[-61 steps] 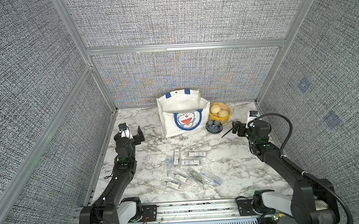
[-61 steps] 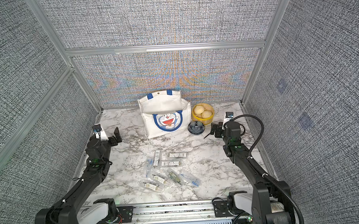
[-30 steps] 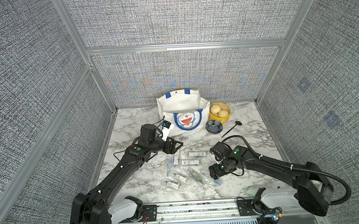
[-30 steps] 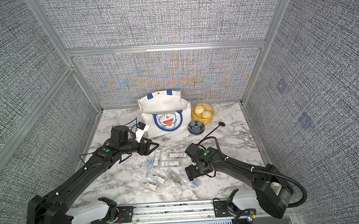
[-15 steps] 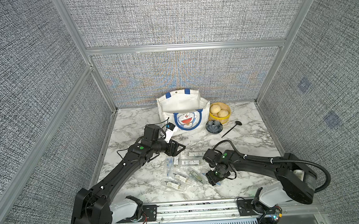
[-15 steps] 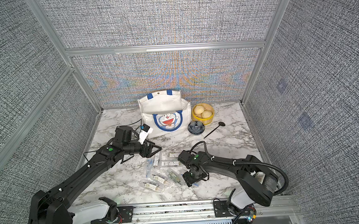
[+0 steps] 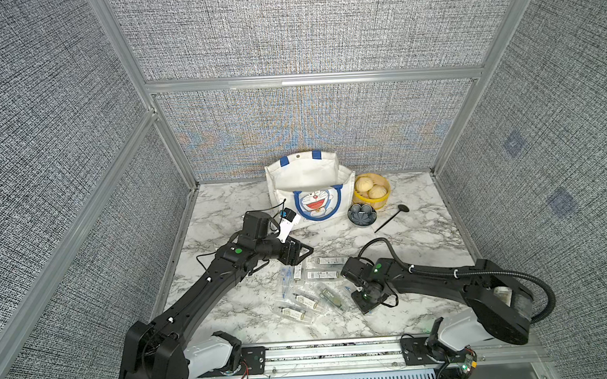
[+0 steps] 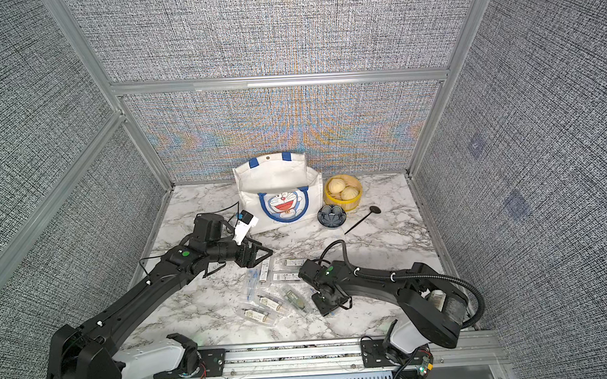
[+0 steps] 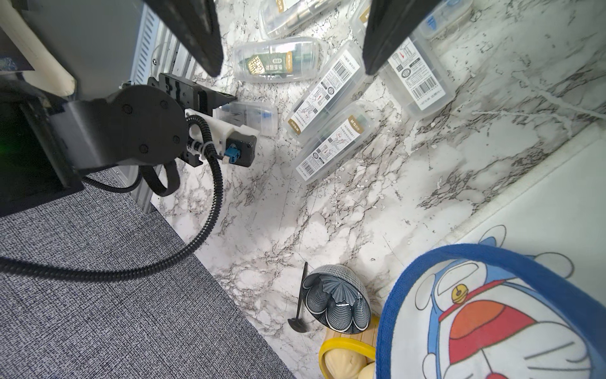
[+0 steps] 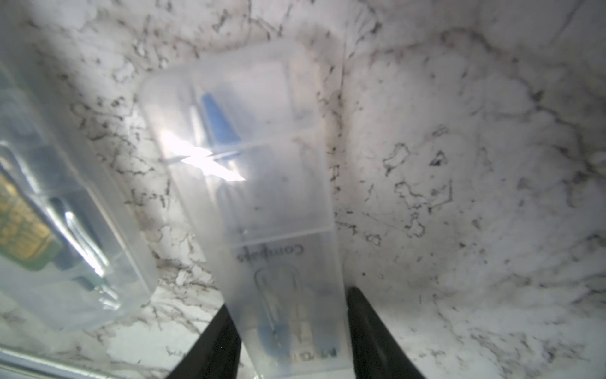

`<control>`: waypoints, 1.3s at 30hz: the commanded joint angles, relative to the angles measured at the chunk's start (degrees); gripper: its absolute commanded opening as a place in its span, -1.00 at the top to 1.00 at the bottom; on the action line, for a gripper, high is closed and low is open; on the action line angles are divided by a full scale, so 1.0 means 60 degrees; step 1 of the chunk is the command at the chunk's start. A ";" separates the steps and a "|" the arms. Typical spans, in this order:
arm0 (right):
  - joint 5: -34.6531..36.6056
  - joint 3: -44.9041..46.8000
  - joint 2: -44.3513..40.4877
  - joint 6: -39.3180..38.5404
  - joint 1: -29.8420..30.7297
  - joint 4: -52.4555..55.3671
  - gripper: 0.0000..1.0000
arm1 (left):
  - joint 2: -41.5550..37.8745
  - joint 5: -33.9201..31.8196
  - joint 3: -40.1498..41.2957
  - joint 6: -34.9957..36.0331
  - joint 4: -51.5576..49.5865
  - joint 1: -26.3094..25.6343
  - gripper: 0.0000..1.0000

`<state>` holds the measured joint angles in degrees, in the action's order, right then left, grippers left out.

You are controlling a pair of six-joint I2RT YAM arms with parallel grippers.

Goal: Put the compass set into the canvas bag
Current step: Pick up the compass set at the center of the board.

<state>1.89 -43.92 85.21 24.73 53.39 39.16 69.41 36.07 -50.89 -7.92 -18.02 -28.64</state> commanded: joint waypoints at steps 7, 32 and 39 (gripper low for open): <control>0.0641 0.0292 -0.1628 -0.0257 0.0009 -0.0684 0.25 | 0.0016 0.0312 -0.0029 -0.0275 0.0246 -0.0031 -0.37; 0.0738 -0.0334 -0.2408 -0.2237 -0.0660 -0.5722 0.38 | 0.2474 -0.0666 -0.0558 -0.3993 0.4512 -0.1671 0.06; 0.0621 -0.0286 -0.2416 -0.2141 -0.0862 -0.5720 0.38 | 0.2453 -0.0688 -0.0604 -0.4106 0.4366 -0.1703 0.40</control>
<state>5.87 -45.45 70.70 11.90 48.38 6.57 84.27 31.75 -54.11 -31.92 7.22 -38.79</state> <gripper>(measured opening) 0.392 0.300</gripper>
